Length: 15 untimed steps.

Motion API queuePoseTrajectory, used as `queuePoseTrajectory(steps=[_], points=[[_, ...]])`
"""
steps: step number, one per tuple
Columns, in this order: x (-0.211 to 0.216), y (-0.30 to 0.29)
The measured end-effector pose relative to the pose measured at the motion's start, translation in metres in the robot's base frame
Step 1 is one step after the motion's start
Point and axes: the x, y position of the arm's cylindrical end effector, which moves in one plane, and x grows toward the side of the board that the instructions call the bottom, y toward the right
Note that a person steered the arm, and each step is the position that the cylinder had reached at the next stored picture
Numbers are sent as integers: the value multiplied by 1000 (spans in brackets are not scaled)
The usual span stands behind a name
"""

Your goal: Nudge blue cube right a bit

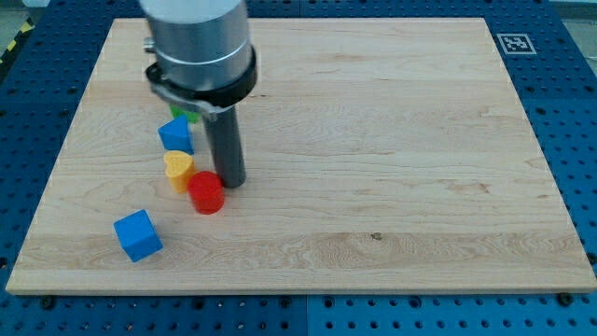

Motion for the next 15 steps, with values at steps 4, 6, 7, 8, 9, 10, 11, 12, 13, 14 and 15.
queuePoseTrajectory(steps=[4,6,7,8,9,10,11,12,13,14,15], points=[[13,0],[80,22],[114,8],[115,-27],[114,-68],[114,-119],[99,-162],[88,-172],[77,-172],[75,-166],[75,-166]])
